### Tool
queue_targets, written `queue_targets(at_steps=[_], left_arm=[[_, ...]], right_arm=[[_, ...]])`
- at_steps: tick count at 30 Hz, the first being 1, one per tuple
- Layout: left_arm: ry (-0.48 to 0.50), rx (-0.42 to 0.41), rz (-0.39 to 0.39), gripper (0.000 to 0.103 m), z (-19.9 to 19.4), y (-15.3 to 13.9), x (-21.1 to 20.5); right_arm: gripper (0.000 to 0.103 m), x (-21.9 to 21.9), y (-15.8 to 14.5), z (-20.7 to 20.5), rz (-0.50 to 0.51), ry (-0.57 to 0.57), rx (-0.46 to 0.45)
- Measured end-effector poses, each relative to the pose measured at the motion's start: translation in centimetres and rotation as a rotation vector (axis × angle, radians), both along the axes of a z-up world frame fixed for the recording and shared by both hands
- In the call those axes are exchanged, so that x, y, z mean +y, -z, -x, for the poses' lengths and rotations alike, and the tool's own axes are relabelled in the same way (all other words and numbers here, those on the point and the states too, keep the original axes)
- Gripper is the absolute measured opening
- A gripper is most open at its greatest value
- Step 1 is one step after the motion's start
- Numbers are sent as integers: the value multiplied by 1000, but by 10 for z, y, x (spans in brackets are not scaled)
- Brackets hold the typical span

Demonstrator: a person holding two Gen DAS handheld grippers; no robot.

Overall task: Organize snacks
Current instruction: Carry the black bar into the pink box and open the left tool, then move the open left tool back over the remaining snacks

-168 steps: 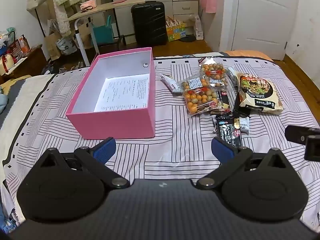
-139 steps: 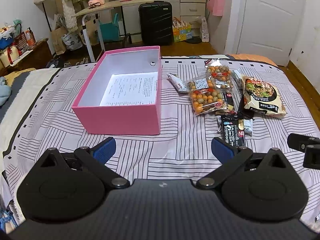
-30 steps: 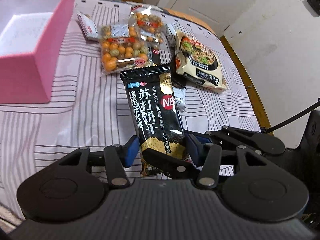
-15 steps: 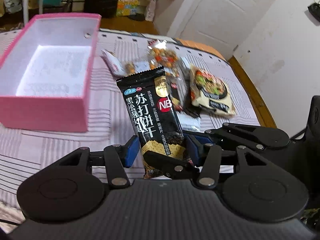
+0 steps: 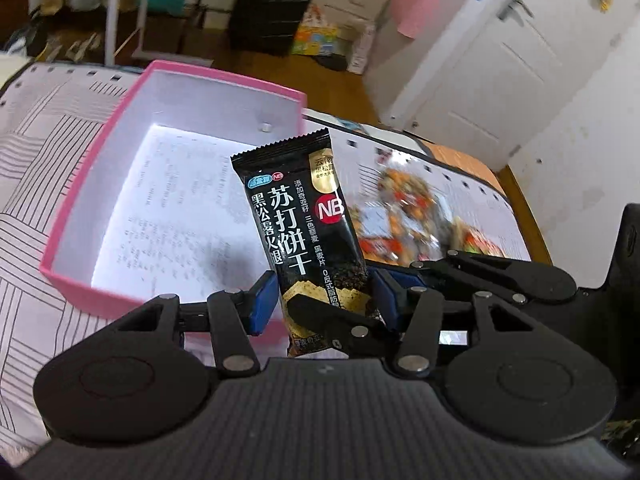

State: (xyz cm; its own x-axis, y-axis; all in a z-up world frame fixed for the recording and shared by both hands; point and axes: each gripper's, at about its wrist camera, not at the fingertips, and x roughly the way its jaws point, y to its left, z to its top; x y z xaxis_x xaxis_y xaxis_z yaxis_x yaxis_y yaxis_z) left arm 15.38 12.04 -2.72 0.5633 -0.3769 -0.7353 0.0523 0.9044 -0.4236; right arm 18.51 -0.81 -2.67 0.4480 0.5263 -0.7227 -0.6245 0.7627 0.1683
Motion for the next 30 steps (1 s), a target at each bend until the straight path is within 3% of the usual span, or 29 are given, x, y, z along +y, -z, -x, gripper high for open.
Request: queue_targets(at_steps=[8,16,18,19,24,30], left_arm=[[-90,114,57,50,-54,51,42],[-115,159,60,50,-68,78,52],[-115,163,50,51,-70,80,52],[-124,164,41,54,-70,81,52],[-140,133,-29,57,-65,77,48],[-119,52,-99,61,-43,47,40]], right_arm=[[45,39,43,-46,63,-61,104],[52,59,53,-42,171,-96,51],[69,62,52,-39,201,-97,17],[72,63,51,-35,219,-97,-10],[73,60,39,-20,272,-99,-88],[76,38,15,-5,240,-71,-111]])
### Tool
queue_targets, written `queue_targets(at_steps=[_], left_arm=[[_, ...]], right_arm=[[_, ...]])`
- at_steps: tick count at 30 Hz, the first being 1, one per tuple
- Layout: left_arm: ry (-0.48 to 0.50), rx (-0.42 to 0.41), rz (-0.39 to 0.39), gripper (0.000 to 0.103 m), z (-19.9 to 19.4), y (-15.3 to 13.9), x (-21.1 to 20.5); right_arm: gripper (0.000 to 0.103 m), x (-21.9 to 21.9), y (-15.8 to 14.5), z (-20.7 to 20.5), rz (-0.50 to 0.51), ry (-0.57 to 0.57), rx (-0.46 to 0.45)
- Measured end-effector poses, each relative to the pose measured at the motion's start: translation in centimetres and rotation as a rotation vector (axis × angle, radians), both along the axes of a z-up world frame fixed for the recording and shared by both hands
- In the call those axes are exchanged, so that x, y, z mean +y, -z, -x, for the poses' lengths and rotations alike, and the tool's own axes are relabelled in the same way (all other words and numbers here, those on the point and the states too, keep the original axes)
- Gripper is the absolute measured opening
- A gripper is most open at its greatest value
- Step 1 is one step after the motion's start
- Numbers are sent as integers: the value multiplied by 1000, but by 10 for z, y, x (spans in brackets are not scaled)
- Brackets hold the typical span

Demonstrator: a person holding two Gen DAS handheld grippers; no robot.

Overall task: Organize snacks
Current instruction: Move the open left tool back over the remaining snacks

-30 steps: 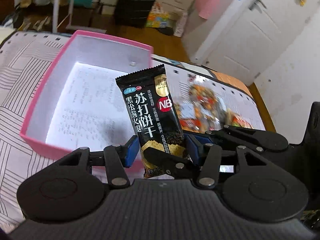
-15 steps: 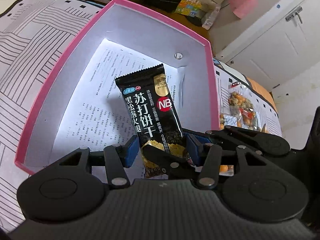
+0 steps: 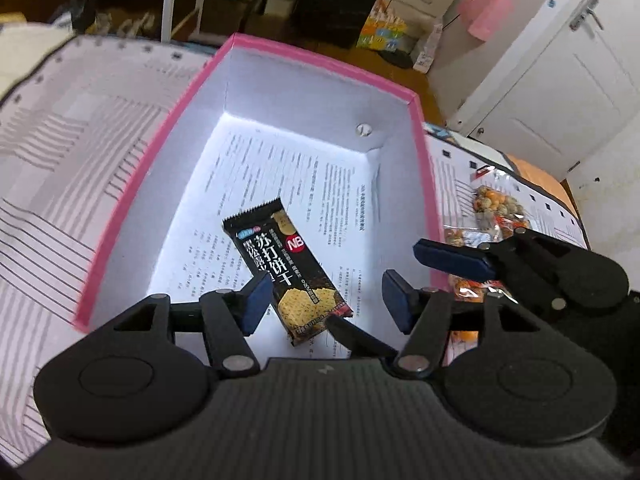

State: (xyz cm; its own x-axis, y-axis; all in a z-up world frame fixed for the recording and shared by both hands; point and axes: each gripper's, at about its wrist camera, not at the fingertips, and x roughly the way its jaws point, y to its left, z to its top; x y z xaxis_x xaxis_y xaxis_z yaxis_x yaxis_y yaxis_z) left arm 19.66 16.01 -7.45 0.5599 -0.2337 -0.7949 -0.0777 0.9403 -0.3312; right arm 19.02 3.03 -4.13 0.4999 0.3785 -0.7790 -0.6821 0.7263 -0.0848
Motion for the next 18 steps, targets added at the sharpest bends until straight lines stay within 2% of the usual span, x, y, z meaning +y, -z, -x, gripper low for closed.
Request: queue_targets(at_steps=[4,13,16,18], left_arm=[[30,-61,-19,64,18,-20,-7],[89,-125,-82,68,49,-61,-27],[120,-127,-100,69,56,-72,-38],[163,-123,-114,71,59,-81,-49]], right_arm=[[76,-14,-11,9,-22,16,-1],[82,-70,-40,33,-61,21,-26],[87,-97,-53,41,-22,-10,-23],[96,-119,-64,48,7,-20,-44]])
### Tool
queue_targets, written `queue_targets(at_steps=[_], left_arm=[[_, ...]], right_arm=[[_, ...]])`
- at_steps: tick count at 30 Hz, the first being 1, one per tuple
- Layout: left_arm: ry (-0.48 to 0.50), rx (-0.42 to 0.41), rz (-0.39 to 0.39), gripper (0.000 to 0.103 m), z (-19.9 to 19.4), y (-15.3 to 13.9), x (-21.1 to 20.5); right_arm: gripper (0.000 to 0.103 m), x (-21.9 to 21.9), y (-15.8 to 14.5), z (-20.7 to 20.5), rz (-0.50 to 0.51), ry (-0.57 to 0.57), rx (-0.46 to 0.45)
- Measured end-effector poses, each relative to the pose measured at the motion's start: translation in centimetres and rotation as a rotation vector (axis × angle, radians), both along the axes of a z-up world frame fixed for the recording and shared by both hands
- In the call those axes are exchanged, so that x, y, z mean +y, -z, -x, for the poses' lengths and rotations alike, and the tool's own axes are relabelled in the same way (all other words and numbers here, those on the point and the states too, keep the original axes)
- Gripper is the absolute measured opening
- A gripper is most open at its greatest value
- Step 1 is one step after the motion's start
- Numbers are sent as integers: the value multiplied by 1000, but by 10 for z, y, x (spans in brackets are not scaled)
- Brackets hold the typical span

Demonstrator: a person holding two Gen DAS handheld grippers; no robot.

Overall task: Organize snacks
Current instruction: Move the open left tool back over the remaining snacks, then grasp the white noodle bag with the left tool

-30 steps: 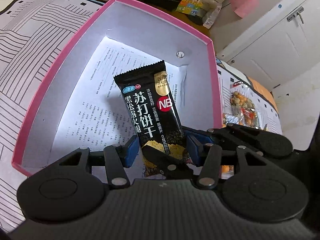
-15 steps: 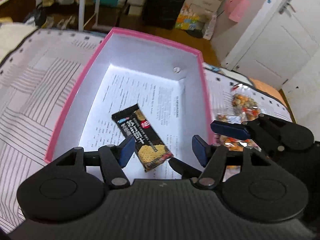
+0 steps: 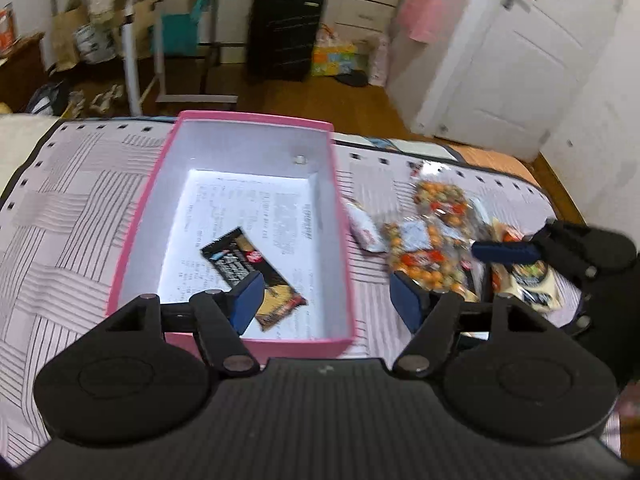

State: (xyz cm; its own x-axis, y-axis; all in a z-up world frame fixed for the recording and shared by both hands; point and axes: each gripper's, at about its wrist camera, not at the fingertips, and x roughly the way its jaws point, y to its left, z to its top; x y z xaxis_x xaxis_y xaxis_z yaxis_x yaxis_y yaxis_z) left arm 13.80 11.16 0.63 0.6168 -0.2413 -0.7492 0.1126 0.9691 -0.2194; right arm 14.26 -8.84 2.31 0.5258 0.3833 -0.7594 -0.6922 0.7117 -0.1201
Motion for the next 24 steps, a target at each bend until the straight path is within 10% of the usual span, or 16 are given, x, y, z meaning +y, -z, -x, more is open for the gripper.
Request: queue_targets(at_steps=[6,11,19,24], left_arm=[[94,-74,-60,92,8,-29,-45],[141,-108,-46,97,4,-29,-89],[203,-107,-21,97,-27,16,-158],[193,-82,69,93,-57,57,-180]], right_arm=[[98,-76,-9,18,99,43,-109],[98,-146,0,27,-45,152,-122],[98,-215,32,25,-303,407,-96],[98,-231,83,6,-212,452,-47]])
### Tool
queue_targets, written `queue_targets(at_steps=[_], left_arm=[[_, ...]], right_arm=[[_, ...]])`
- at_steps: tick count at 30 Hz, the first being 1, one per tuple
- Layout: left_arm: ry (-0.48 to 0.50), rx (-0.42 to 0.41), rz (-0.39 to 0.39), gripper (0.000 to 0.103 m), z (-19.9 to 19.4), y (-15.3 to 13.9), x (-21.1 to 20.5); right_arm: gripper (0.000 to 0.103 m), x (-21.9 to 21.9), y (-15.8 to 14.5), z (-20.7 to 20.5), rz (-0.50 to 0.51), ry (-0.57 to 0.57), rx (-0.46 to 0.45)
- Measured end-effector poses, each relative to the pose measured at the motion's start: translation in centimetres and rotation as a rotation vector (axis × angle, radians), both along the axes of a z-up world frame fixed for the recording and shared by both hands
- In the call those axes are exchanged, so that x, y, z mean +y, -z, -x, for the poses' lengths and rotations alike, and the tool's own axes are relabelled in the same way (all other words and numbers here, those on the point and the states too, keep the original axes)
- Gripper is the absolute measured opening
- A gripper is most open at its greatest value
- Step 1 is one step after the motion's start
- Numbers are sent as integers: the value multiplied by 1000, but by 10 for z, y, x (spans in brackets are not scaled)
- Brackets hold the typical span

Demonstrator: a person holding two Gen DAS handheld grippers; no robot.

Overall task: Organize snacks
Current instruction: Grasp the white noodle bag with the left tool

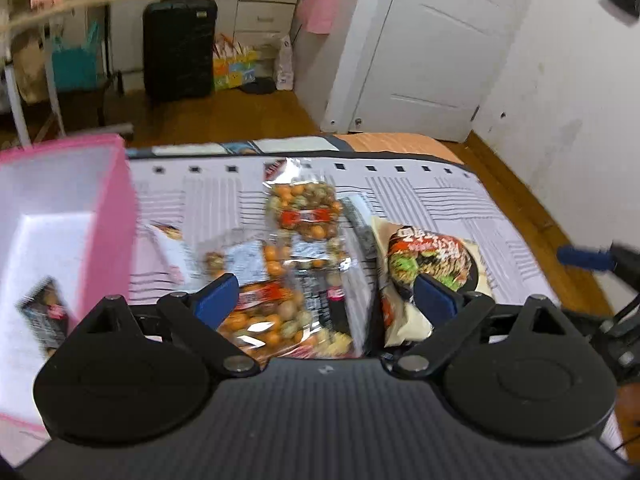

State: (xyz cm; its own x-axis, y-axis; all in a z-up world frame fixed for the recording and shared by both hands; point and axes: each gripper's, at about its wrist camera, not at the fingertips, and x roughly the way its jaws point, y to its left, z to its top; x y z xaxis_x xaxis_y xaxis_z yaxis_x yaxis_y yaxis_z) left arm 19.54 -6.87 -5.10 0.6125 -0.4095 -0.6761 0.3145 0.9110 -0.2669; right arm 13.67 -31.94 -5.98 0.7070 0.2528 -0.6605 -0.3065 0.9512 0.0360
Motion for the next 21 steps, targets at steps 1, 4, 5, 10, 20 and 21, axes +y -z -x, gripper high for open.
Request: queue_targets(at_steps=[1,4,5,10,20,21], left_arm=[[2,5,17,93,-5,7,-4],[10,-3,43,92,-14,23,-18],[23,2,59,90,-17,27,-23],[79,68,138,64,-33,47,-51],[110,213,191,29,-56,94,-83],[116,231,213,29,-57,97,-81]], right_arm=[[98,-1,12,-5,29,-3,20],[98,1,45,-12,169,24,37],[98,3,54,-13,218,18,38],[98,-15,88,-26,193,-12,93],[103,-26,111,-49,127,-118,45],[103,-26,112,-52,110,-125,55]])
